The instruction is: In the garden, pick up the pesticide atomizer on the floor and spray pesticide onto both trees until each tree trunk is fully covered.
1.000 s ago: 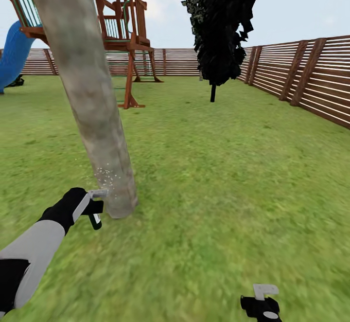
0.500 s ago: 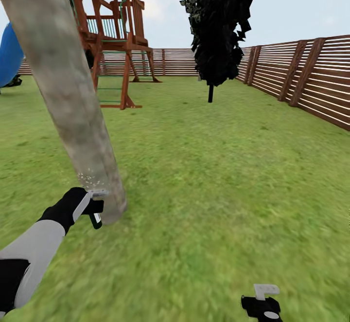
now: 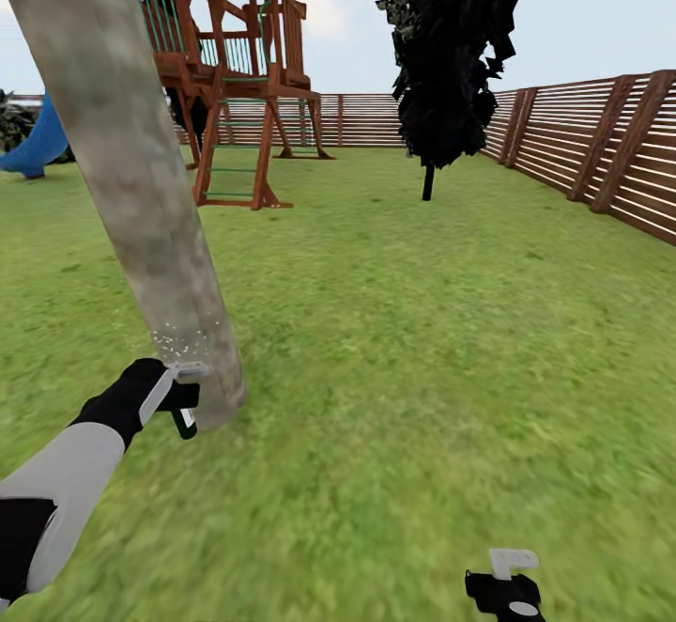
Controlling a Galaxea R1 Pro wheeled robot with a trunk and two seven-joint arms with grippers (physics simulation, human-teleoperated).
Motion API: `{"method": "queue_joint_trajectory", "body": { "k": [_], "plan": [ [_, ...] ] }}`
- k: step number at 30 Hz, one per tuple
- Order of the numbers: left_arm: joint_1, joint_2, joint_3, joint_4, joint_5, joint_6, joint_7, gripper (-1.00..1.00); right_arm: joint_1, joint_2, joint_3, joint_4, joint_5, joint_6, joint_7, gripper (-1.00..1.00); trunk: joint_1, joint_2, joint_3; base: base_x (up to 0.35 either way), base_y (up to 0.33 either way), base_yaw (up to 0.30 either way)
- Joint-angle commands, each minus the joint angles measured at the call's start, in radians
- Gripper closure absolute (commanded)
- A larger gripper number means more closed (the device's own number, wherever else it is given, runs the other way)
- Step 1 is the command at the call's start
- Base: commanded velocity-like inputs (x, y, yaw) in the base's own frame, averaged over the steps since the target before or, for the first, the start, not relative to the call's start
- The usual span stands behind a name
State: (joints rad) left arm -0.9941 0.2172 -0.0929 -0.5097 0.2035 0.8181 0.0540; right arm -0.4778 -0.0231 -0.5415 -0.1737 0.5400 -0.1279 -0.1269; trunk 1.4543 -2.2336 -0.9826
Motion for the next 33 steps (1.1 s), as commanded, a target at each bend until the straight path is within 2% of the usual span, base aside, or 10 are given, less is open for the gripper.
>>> {"method": "queue_joint_trajectory", "body": {
  "k": [1, 10, 18, 24, 26, 29, 33],
  "plan": [
    [-0.001, -0.001, -0.008, -0.001, 0.01, 0.004, 0.006, 1.0, -0.001, 0.0, -0.008, 0.002, 0.009, -0.005, -0.002, -1.0, 0.0, 0.0, -0.001, 0.133, -0.263, 0.276],
    [-0.001, 0.001, -0.007, -0.001, 0.016, 0.002, 0.006, 1.0, -0.001, 0.0, -0.008, 0.002, 0.009, -0.005, -0.002, -1.0, 0.0, 0.0, -0.001, 0.223, -0.205, 0.275],
    [0.002, -0.001, -0.007, 0.0, 0.014, 0.002, 0.006, 1.0, -0.001, 0.002, -0.008, 0.002, 0.009, -0.004, 0.0, -1.0, 0.0, 0.0, -0.001, 0.153, -0.238, 0.014],
    [0.008, 0.004, -0.007, 0.014, 0.012, -0.001, 0.007, 1.0, -0.001, 0.002, -0.008, 0.002, 0.009, -0.004, 0.0, -1.0, 0.0, 0.0, -0.001, 0.041, -0.27, 0.234],
    [0.047, 0.016, -0.007, 0.022, 0.015, -0.005, 0.006, 1.0, -0.001, 0.002, -0.008, 0.002, 0.009, -0.004, 0.0, -1.0, 0.0, 0.0, -0.001, 0.002, -0.274, 0.276],
    [0.077, 0.025, -0.007, 0.025, 0.014, -0.01, 0.006, 1.0, -0.001, 0.003, -0.008, 0.002, 0.009, -0.004, 0.0, -1.0, 0.0, 0.0, -0.001, 0.0, -0.276, 0.277],
    [0.085, 0.025, -0.009, 0.026, 0.013, -0.016, 0.006, 1.0, -0.001, 0.002, -0.008, 0.002, 0.009, -0.004, 0.0, -1.0, 0.0, 0.0, -0.001, 0.025, -0.277, 0.177]
  ]
}}
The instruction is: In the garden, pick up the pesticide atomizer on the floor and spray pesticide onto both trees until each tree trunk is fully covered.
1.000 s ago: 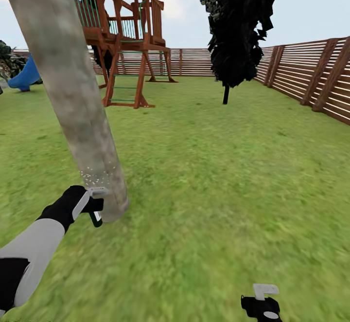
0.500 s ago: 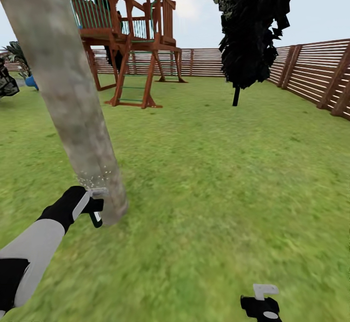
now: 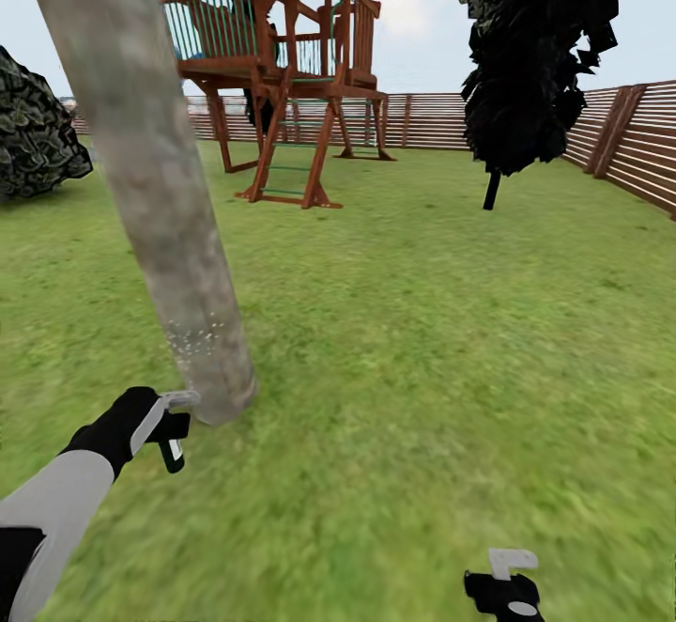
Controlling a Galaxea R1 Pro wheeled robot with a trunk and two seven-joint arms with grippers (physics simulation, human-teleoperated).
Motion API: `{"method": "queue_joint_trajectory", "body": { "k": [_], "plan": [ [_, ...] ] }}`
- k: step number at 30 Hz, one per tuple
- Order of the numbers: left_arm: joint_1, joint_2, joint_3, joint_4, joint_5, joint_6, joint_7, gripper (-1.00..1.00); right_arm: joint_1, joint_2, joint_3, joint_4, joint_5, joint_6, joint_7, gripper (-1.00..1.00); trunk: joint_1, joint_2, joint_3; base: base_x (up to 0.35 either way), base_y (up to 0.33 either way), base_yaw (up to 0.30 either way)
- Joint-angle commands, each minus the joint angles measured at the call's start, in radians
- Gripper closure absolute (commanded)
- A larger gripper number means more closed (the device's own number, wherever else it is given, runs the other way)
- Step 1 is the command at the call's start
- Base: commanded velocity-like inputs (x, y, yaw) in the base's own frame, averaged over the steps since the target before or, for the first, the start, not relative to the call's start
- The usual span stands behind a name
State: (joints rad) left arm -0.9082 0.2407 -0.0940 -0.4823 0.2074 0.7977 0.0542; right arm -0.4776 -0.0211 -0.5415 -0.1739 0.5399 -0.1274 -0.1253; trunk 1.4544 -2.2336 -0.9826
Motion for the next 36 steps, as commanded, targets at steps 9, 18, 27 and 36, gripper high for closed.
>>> {"method": "queue_joint_trajectory", "body": {
  "k": [9, 18, 27, 36],
  "plan": [
    [0.001, 0.01, -0.006, 0.016, 0.009, -0.051, 0.004, 1.0, -0.001, -0.001, -0.008, 0.002, 0.009, -0.006, -0.003, -1.0, 0.0, 0.0, -0.001, 0.169, -0.249, 0.006],
    [0.029, 0.021, -0.006, 0.143, 0.014, -0.217, 0.006, 1.0, -0.001, 0.004, -0.008, 0.002, 0.009, -0.006, -0.005, -1.0, 0.0, 0.0, -0.001, 0.198, -0.226, 0.082],
    [0.029, 0.017, -0.007, 0.137, 0.015, -0.218, 0.004, 1.0, -0.001, 0.006, -0.007, 0.003, 0.01, -0.006, -0.004, -1.0, 0.0, 0.0, -0.001, 0.154, -0.241, 0.271],
    [0.029, 0.011, -0.006, 0.136, 0.015, -0.218, 0.006, 1.0, -0.001, 0.006, -0.006, 0.004, 0.009, -0.006, -0.004, -1.0, 0.0, 0.0, -0.001, 0.003, -0.29, 0.271]
  ]
}}
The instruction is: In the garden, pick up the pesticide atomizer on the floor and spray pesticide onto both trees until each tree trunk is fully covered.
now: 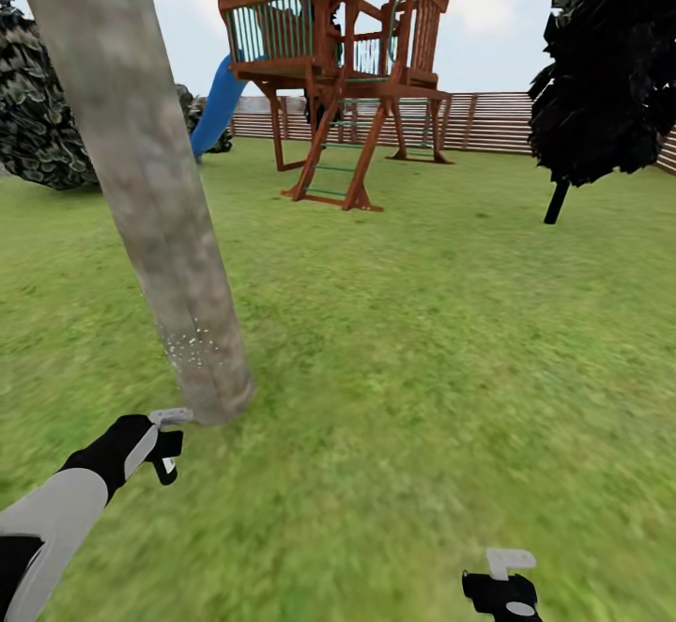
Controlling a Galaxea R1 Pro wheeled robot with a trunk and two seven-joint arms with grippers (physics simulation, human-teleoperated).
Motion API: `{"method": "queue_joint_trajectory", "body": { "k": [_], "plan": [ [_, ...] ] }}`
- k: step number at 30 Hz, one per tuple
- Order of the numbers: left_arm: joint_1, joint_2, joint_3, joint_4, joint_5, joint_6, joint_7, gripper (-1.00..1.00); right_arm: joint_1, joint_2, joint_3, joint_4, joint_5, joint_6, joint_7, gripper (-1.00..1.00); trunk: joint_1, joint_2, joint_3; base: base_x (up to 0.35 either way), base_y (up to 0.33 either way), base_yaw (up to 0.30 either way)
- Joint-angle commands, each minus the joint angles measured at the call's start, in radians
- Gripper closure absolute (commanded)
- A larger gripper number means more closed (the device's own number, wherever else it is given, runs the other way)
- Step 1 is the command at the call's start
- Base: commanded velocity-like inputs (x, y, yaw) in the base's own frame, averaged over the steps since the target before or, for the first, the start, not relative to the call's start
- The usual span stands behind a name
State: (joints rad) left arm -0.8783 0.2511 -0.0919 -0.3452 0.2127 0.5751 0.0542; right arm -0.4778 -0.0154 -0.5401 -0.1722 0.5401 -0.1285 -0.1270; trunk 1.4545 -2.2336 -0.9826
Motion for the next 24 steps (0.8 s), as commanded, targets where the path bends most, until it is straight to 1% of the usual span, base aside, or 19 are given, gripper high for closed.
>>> {"method": "queue_joint_trajectory", "body": {
  "k": [1, 10, 21, 24],
  "plan": [
    [-0.001, 0.001, -0.008, -0.001, 0.01, 0.005, 0.006, 1.0, -0.001, 0.0, -0.008, 0.002, 0.009, -0.005, -0.002, -1.0, 0.0, 0.0, -0.001, 0.0, -0.292, 0.132],
    [-0.001, 0.0, -0.007, -0.002, 0.008, 0.004, 0.007, 1.0, -0.001, 0.0, -0.008, 0.002, 0.009, -0.005, -0.001, -1.0, 0.0, 0.0, -0.001, 0.041, -0.292, 0.011],
    [-0.001, 0.0, -0.008, -0.002, 0.008, 0.003, 0.009, 1.0, -0.001, 0.0, -0.008, 0.002, 0.009, -0.005, -0.001, -1.0, 0.0, 0.0, -0.001, 0.157, -0.291, 0.004],
    [-0.001, -0.001, -0.008, -0.002, 0.008, 0.003, 0.009, 1.0, -0.001, 0.001, -0.008, 0.002, 0.01, -0.005, -0.002, -1.0, 0.0, 0.0, -0.001, 0.17, -0.29, 0.219]
  ]
}}
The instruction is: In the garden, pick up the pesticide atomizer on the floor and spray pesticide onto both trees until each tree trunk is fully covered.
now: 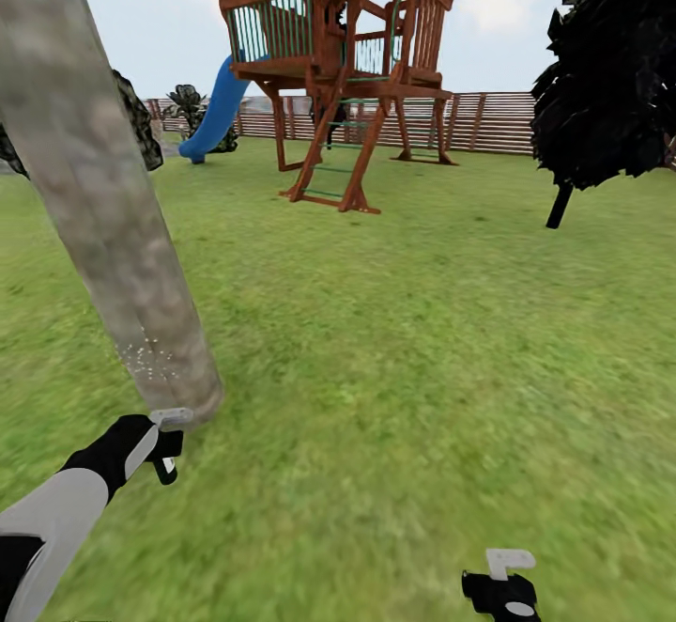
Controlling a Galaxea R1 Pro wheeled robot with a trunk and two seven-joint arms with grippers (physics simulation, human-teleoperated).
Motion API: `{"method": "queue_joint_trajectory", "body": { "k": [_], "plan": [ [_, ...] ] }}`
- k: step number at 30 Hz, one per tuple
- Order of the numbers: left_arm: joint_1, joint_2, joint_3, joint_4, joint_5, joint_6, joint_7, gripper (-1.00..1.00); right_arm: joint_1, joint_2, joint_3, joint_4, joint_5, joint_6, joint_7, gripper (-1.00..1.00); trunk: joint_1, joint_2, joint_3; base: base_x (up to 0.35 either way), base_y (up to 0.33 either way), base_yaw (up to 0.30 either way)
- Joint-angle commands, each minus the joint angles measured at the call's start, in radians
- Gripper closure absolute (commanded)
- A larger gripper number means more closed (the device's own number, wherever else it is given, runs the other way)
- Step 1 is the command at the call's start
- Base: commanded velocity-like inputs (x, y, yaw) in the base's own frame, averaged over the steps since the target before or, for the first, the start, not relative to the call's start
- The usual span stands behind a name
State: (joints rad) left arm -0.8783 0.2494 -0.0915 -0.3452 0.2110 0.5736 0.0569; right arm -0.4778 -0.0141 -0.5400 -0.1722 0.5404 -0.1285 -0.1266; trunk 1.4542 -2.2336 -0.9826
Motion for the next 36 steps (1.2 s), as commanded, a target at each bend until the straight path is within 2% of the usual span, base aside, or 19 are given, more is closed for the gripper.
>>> {"method": "queue_joint_trajectory", "body": {
  "k": [1, 12, 25, 32, 33, 34, 36],
  "plan": [
    [-0.001, 0.001, -0.008, -0.001, 0.01, 0.005, 0.006, 1.0, -0.001, 0.0, -0.008, 0.002, 0.009, -0.005, -0.002, -1.0, 0.0, 0.0, -0.001, 0.17, -0.29, 0.26],
    [-0.001, 0.002, -0.009, 0.0, 0.008, 0.004, 0.006, 1.0, -0.001, 0.0, -0.008, 0.002, 0.009, -0.005, -0.002, -1.0, 0.0, 0.0, -0.001, 0.177, -0.289, 0.266],
    [-0.001, 0.002, -0.01, -0.001, 0.008, 0.003, 0.006, 1.0, -0.001, -0.001, -0.008, 0.002, 0.01, -0.005, -0.002, -1.0, 0.0, 0.0, -0.001, 0.197, -0.279, 0.013],
    [-0.001, 0.002, -0.01, -0.001, 0.008, 0.003, 0.007, 1.0, -0.001, -0.001, -0.008, 0.002, 0.01, -0.005, -0.004, -1.0, 0.0, 0.0, -0.001, 0.193, -0.279, 0.248],
    [-0.001, 0.004, -0.01, 0.0, 0.008, 0.003, 0.028, 1.0, -0.001, -0.001, -0.008, 0.002, 0.01, -0.005, -0.004, -1.0, 0.0, 0.0, -0.001, 0.182, -0.279, 0.275],
    [-0.001, 0.005, -0.01, 0.0, 0.01, 0.004, 0.074, 1.0, -0.001, -0.001, -0.008, 0.002, 0.01, -0.005, -0.004, -1.0, 0.0, 0.0, -0.001, 0.178, -0.279, 0.275],
    [-0.001, 0.004, -0.009, 0.0, 0.012, 0.005, 0.093, 1.0, -0.001, -0.001, -0.008, 0.002, 0.01, -0.005, -0.004, -1.0, 0.0, 0.0, -0.001, 0.177, -0.279, 0.275]
  ]
}}
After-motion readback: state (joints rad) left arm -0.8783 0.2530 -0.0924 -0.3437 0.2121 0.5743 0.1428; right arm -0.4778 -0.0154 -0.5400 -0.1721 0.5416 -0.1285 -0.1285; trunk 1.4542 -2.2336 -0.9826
